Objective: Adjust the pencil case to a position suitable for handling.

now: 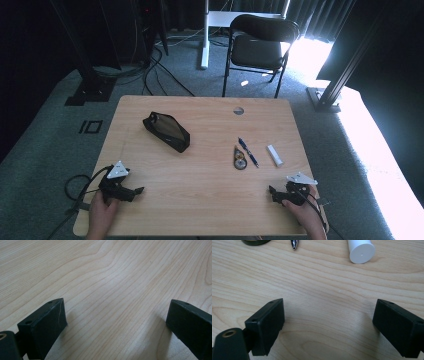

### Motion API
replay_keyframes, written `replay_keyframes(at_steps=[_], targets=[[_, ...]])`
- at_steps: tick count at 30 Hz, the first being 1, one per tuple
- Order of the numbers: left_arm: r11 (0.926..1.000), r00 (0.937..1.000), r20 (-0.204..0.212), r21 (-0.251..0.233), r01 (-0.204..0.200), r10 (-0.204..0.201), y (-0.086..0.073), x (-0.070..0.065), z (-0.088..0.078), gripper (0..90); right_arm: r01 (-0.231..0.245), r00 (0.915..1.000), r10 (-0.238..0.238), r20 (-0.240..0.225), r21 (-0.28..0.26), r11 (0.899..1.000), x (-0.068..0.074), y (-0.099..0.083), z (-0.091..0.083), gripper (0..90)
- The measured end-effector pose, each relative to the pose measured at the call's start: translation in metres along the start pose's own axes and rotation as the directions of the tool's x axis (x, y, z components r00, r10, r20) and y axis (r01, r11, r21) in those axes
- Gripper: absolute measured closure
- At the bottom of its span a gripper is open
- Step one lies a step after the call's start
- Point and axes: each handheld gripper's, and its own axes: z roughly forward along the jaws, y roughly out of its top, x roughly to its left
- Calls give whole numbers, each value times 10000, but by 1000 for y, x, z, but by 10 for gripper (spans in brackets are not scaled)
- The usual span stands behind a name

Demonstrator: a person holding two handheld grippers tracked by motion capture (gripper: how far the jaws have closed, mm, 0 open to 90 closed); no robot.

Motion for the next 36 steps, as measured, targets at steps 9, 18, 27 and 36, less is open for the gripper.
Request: replay_keyframes(at_steps=[9,18,27,36], targets=[[10000,10000,-1,1,-4,4,0,0,0,31,-145,9998,145,149,-2,9999,4,0,0,99],[10000,10000,0,1,-5,5,0,0,0,31,-396,9992,394,-100,-186,9990,15,7,1,100],[10000,10000,-1,6,-10,10,0,0,0,31,82,9982,-109,-594,-443,9990,38,28,5,131],[10000,10000,28,-6,-11,11,0,0,0,30,380,9932,-464,-1065,-797,9961,58,52,12,130]])
